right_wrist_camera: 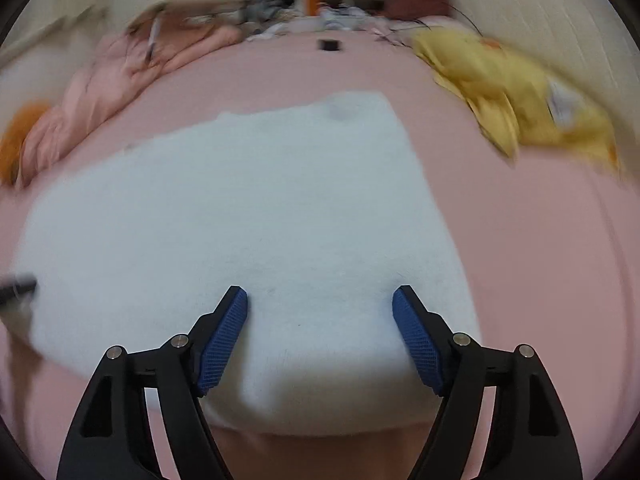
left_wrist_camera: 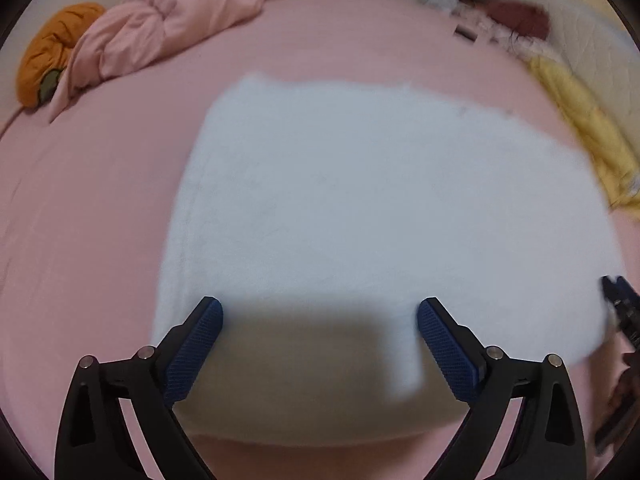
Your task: Fold clothes
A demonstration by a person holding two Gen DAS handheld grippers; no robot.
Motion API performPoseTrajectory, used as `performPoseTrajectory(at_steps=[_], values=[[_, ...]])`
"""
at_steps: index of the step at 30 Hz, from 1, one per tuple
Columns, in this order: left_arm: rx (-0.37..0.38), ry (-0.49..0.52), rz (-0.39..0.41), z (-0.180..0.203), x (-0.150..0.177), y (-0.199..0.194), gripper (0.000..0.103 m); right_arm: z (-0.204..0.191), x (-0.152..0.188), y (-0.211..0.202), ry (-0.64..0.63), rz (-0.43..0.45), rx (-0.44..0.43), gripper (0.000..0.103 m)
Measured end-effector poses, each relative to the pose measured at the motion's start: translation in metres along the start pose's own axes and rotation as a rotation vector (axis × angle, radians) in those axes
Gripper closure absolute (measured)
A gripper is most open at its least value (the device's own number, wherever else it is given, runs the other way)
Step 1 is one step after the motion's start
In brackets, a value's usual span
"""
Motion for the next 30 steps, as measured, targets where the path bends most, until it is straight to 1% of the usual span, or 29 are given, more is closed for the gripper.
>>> performPoseTrajectory(at_steps=[2, 3, 4, 5, 6, 7, 8, 10, 13, 14, 15, 16, 17, 18, 19, 20, 21, 22, 23, 24, 27, 29, 30], values=[[-0.047, 0.05, 0.018, 0.008, -0.002, -0.014, 0.005, -0.009, -0.002, -0.021, -0.018, 0.063, 0.018, 0.028], [-0.049, 0.076, 0.041, 0.013, 0.0, -0.022, 0.005, -0.014, -0.003, -0.032, -0.027, 0.094, 0.027, 0.028], [-0.049, 0.081, 0.029, 0.014, 0.002, -0.022, 0.004, -0.019, -0.001, -0.039, -0.045, 0.117, -0.036, 0.027], [-0.051, 0.078, 0.001, 0.015, 0.004, -0.017, 0.003, -0.022, 0.003, -0.038, -0.06, 0.108, -0.067, 0.027], [-0.052, 0.065, -0.044, 0.012, 0.008, -0.008, 0.003, -0.023, 0.006, -0.023, -0.077, 0.043, -0.033, 0.026], [-0.04, 0.03, -0.075, 0.008, 0.011, -0.001, 0.001, -0.021, 0.009, -0.009, -0.086, -0.032, 0.019, 0.026], [-0.023, -0.013, -0.097, 0.003, 0.014, 0.005, 0.001, -0.019, 0.009, -0.007, -0.071, -0.048, 0.019, 0.026], [-0.037, -0.05, -0.075, -0.001, 0.014, -0.002, 0.001, -0.013, 0.009, -0.003, -0.04, -0.076, 0.014, 0.026], [-0.05, -0.063, 0.005, 0.0, 0.013, -0.02, 0.001, -0.022, 0.007, -0.033, -0.088, 0.06, 0.003, 0.026], [-0.061, -0.064, -0.026, 0.0, 0.016, -0.014, 0.001, -0.021, 0.01, -0.029, -0.118, 0.059, -0.015, 0.026], [-0.064, -0.066, -0.081, -0.001, 0.02, -0.003, 0.001, -0.017, 0.017, -0.013, -0.122, -0.025, 0.016, 0.026], [-0.043, -0.075, -0.117, -0.003, 0.024, 0.006, 0.001, -0.014, 0.016, -0.009, -0.118, -0.045, 0.008, 0.025], [-0.027, -0.093, -0.103, -0.006, 0.026, 0.006, 0.001, -0.011, 0.016, -0.006, -0.113, -0.062, -0.001, 0.025], [-0.031, -0.102, -0.074, -0.008, 0.027, 0.0, 0.001, -0.009, 0.015, -0.002, -0.109, -0.08, -0.011, 0.025], [-0.041, -0.105, -0.047, -0.009, 0.027, -0.006, 0.001, -0.011, 0.014, -0.006, -0.131, -0.07, -0.008, 0.025], [-0.052, -0.103, -0.036, -0.011, 0.029, -0.01, 0.001, -0.011, 0.016, -0.01, -0.144, -0.046, -0.016, 0.025], [-0.047, -0.101, -0.045, -0.013, 0.032, -0.008, 0.001, -0.012, 0.017, -0.015, -0.156, -0.022, -0.025, 0.025], [-0.034, -0.102, -0.059, -0.015, 0.035, -0.003, 0.0, -0.006, 0.02, -0.01, -0.143, -0.037, -0.015, 0.025], [-0.022, -0.102, -0.072, -0.017, 0.038, 0.001, 0.0, 0.002, 0.025, -0.001, -0.128, -0.079, -0.014, 0.025], [-0.009, -0.103, -0.086, -0.02, 0.041, 0.005, 0.0, 0.003, 0.026, 0.0, -0.134, -0.069, -0.028, 0.024], [-0.044, -0.117, -0.077, -0.025, 0.039, -0.005, 0.0, 0.003, 0.013, -0.008, -0.132, -0.08, -0.041, 0.024], [-0.077, -0.123, -0.022, -0.026, 0.038, -0.028, 0.002, 0.004, 0.005, -0.033, -0.098, -0.017, -0.04, 0.024], [-0.094, -0.125, 0.008, -0.027, 0.037, -0.04, 0.002, 0.002, 0.003, -0.045, -0.091, 0.011, -0.02, 0.024]])
Point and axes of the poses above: each gripper's, at about its wrist camera, not at the fingertips, and y roughly the way its jaws point, z to its right, x to its underside, the point moved 2 cm from there along y, roughly the way its jaws point, and after that the axes turned 13 degrees about y, right-handed, at the moved point
